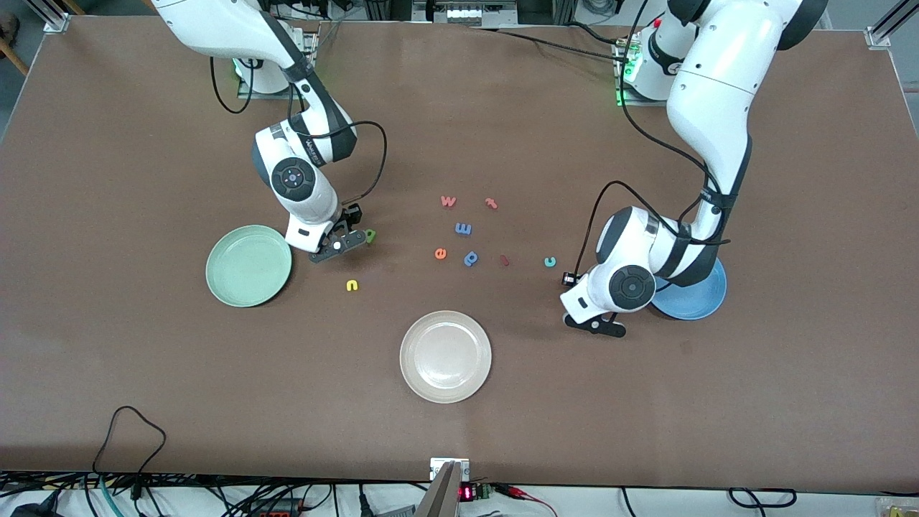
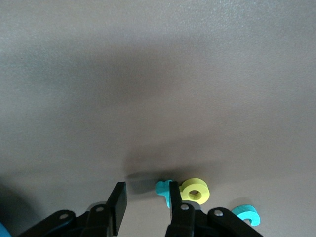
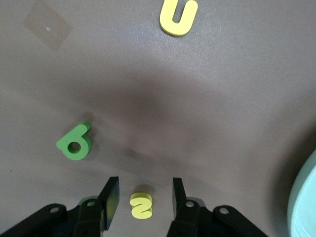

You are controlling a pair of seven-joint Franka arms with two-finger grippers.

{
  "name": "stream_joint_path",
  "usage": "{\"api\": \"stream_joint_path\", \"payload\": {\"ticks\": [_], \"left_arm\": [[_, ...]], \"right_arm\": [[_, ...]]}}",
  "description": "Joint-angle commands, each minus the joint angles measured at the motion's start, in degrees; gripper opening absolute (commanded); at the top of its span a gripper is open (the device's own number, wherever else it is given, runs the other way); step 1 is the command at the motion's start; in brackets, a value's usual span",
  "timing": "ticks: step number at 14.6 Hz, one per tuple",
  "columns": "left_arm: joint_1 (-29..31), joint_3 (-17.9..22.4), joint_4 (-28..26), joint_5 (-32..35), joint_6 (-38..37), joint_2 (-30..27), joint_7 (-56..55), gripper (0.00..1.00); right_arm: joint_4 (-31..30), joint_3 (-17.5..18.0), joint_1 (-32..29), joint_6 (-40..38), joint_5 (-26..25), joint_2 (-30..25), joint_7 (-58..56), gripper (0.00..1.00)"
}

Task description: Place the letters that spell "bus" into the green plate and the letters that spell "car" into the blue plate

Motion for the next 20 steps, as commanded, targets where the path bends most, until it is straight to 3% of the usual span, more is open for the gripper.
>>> {"api": "stream_joint_path", "payload": {"ticks": [1, 7, 14, 20], "left_arm": [[-0.28, 0.26, 0.44, -0.54, 0.77, 0.88, -0.47, 0.42], [0.60, 0.35, -0.88, -0.19, 2.45, 0.71, 0.67, 0.40], [3.32, 0.35, -1.32, 0.25, -0.88, -1.04, 3.14, 0.40], [3.06, -1.67, -1.14, -0.45, -2.12, -2.72, 2.26, 0.35]], "right_arm": [[-1.02, 0.09, -0.30, 0.90, -0.86, -0.20, -0.65, 0.52], [-3.91, 0.09, -0.30, 2.38, -0.86, -0.20, -0.47, 0.52], [-5.32, 0.18, -0.30, 4.42, -0.86, -0.20, -0.56, 0.51], [-5.24, 0.09, -0.38, 4.42, -0.86, -0.20, -0.56, 0.11]]}}
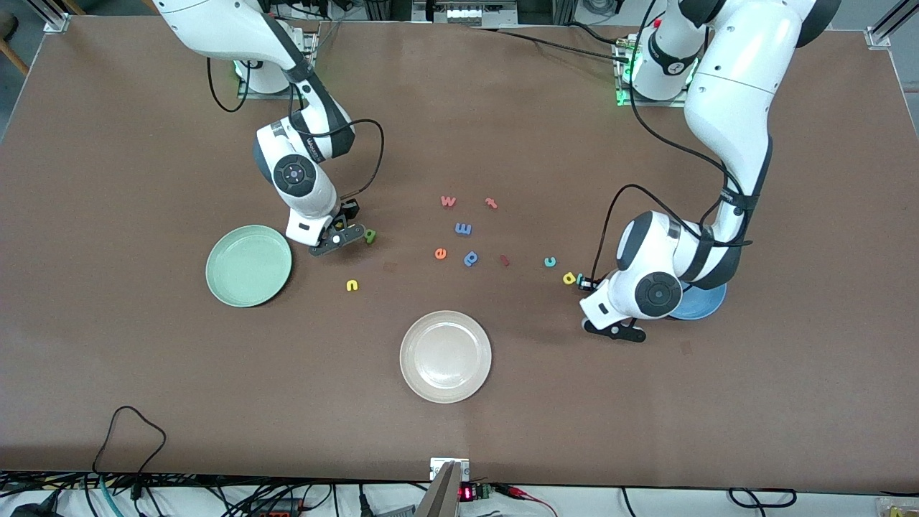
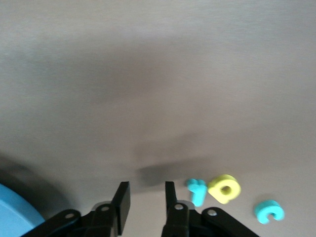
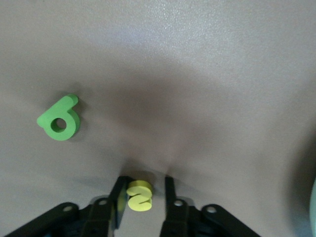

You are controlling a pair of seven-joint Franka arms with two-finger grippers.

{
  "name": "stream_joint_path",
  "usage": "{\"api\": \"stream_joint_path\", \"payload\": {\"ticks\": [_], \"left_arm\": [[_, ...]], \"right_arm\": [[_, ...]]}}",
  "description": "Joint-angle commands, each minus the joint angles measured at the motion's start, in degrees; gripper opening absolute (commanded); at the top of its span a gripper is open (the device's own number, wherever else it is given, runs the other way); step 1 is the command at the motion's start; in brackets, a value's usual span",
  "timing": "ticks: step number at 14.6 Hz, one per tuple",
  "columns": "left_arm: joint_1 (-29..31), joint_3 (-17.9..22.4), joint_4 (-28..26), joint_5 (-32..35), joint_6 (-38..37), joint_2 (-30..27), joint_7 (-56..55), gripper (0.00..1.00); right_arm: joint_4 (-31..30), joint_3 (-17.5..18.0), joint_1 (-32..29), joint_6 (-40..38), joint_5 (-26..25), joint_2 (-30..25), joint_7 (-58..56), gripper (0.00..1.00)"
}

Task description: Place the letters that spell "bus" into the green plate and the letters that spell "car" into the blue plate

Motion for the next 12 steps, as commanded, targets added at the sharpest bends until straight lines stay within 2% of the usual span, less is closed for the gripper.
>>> {"api": "stream_joint_path", "payload": {"ticks": [1, 2, 5, 8, 12], "left_arm": [[-0.20, -1.11, -0.95, -0.56, -0.98, -1.45, 0.20, 0.35], [-0.11, -1.20, -1.04, -0.57, -0.98, -1.37, 0.19, 0.35], [0.15, -2.34, -2.35, -0.57, -1.06, -1.45, 0.11, 0.35], [0.15, -2.52, -3.05, -2.22, -0.63, -1.45, -0.16, 0.35], [0.06, -2.43, -3.58, -3.99, -0.45, -1.37, 0.11, 0.36]], "right_arm": [[-1.11, 0.10, -0.35, 1.38, -0.71, 0.08, -0.50, 0.04], [-1.11, 0.10, -0.35, 1.38, -0.71, 0.08, -0.50, 0.00], [-0.76, 0.10, -1.23, 1.11, -0.71, -0.35, -0.68, 0.00], [-0.32, 0.01, -5.09, 0.94, -0.36, -3.86, -0.16, 0.00], [5.29, -0.69, -10.36, -7.13, -0.44, -6.51, -1.12, 0.00]]}}
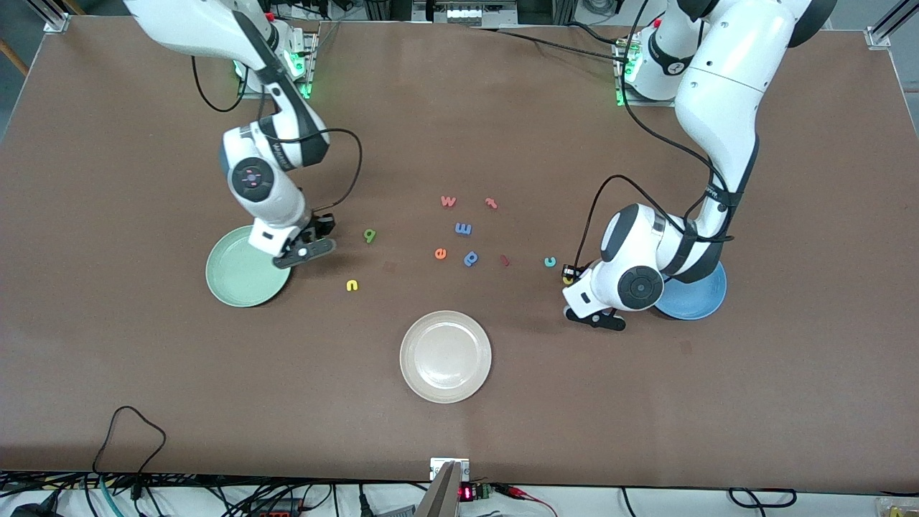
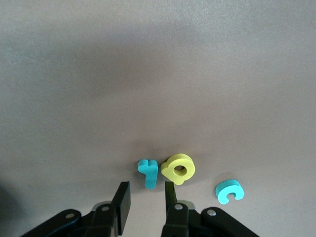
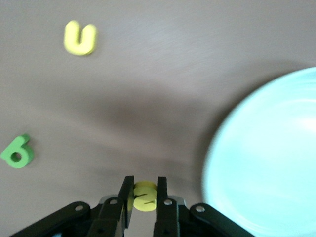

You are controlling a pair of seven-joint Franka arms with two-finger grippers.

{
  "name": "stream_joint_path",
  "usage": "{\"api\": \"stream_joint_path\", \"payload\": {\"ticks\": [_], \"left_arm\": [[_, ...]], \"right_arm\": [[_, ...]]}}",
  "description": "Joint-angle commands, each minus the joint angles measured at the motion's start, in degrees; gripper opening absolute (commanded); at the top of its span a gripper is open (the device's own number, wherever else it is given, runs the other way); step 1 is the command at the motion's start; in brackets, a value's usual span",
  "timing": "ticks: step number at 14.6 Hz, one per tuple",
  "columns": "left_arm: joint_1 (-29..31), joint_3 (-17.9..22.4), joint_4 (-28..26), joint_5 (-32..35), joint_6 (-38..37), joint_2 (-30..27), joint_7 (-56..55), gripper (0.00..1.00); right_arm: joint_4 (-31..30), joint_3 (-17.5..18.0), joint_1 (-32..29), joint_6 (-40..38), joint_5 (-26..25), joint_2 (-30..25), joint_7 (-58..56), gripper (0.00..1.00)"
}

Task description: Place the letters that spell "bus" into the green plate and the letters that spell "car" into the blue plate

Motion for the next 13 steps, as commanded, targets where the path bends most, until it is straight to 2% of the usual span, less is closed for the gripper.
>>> {"api": "stream_joint_path", "payload": {"ticks": [1, 8, 9, 10, 11, 12, 13], "left_arm": [[0.47, -0.30, -1.54, -1.10, 0.34, -1.00, 0.47, 0.36], [0.20, -0.21, -3.30, -0.75, 3.59, -0.74, 0.65, 0.33], [0.20, -0.21, -3.30, -0.75, 3.59, -0.74, 0.65, 0.30], [0.20, -0.21, -3.21, -0.75, 3.68, -0.74, 0.74, 0.28], [0.20, -0.21, -3.21, -0.75, 3.59, -0.74, 0.65, 0.25], [0.20, -0.21, -3.21, -0.75, 3.59, -0.74, 0.74, 0.23], [0.29, -0.21, -3.12, -0.58, 3.68, -0.74, 0.74, 0.23]], "right_arm": [[3.08, -0.09, -4.06, -4.74, -0.53, -1.80, -0.98, 0.00], [4.58, -0.88, -10.40, -2.54, -0.79, 2.14, -2.12, 0.01], [4.58, -0.88, -10.84, -2.46, -1.14, 2.33, -2.04, 0.13], [4.76, -0.88, -10.84, -2.37, -1.58, 2.33, -2.03, 0.36], [4.76, -0.88, -10.84, -2.37, -1.59, 2.24, -2.03, 0.55], [4.76, -0.88, -10.84, -2.37, -1.50, 1.98, -1.86, 0.80], [4.84, -0.88, -10.84, -2.37, -1.41, 1.72, -1.51, 0.97]]}}
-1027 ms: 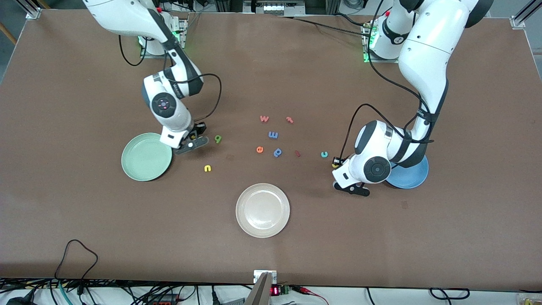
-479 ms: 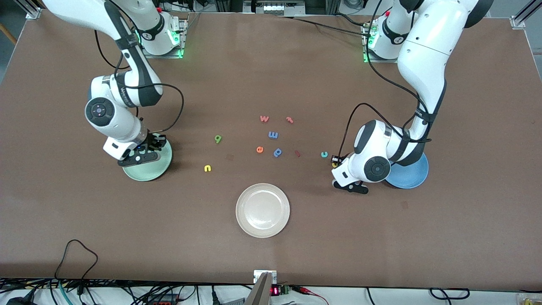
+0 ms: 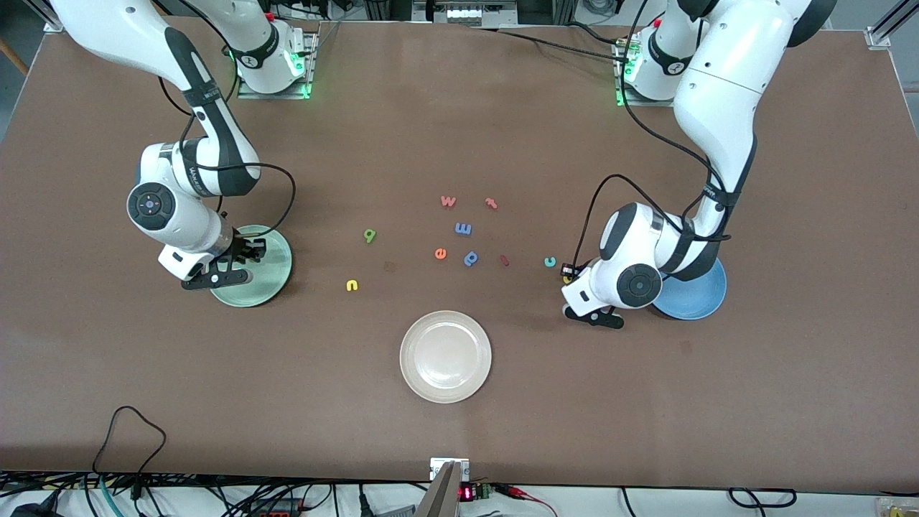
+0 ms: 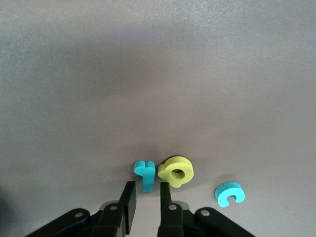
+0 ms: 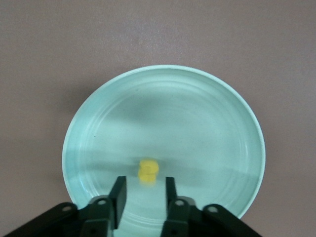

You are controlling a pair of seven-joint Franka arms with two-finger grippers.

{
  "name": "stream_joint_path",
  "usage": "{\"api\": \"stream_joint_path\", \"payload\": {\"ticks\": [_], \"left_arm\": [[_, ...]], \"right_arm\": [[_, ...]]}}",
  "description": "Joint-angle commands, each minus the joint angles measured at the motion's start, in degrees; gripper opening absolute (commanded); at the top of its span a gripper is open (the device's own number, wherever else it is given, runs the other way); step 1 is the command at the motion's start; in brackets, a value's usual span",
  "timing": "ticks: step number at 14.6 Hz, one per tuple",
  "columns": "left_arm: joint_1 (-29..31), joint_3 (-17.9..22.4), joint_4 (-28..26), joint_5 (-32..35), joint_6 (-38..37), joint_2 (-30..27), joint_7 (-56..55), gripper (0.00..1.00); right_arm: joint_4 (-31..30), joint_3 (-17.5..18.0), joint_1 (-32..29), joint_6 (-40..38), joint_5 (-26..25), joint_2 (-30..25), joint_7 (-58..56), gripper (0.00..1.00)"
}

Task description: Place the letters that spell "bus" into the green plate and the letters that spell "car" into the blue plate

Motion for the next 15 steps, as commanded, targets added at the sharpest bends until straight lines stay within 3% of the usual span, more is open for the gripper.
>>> {"api": "stream_joint_path", "payload": {"ticks": [1, 6, 8, 10, 11, 12, 15], "left_arm": [[0.27, -0.02, -1.92, -0.40, 2.05, -0.57, 0.72, 0.23], [0.27, 0.15, -1.65, -0.31, 2.14, -0.57, 0.99, 0.23], [0.27, 0.15, -1.65, -0.22, 2.48, -0.57, 0.99, 0.20], [0.36, 0.15, -1.65, -0.22, 2.58, -0.57, 0.99, 0.09], [0.45, 0.15, -1.65, -0.22, 2.58, -0.57, 0.99, 0.04], [0.62, 0.15, -1.65, -0.22, 2.58, -0.57, 0.99, 0.01], [2.55, 0.24, -1.65, -0.22, 1.35, -2.49, 1.42, 0.01]], "right_arm": [[1.16, 0.57, -0.37, -0.09, -0.59, -0.61, 0.20, 0.98], [6.24, 0.66, 3.76, -0.18, 0.56, -0.10, 4.48, 1.00], [8.71, 0.66, 5.95, -0.53, 0.56, 1.31, 8.01, 0.87], [9.95, 0.66, 7.89, -0.62, 0.56, 2.63, 10.56, 0.63], [10.56, 0.66, 9.38, -0.71, 0.56, 3.33, 12.58, 0.57], [11.53, 0.66, 11.13, -0.88, 0.56, 4.12, 14.94, 0.51], [16.53, 0.66, 14.04, -2.46, 0.56, 8.07, 18.66, 0.50]]}}
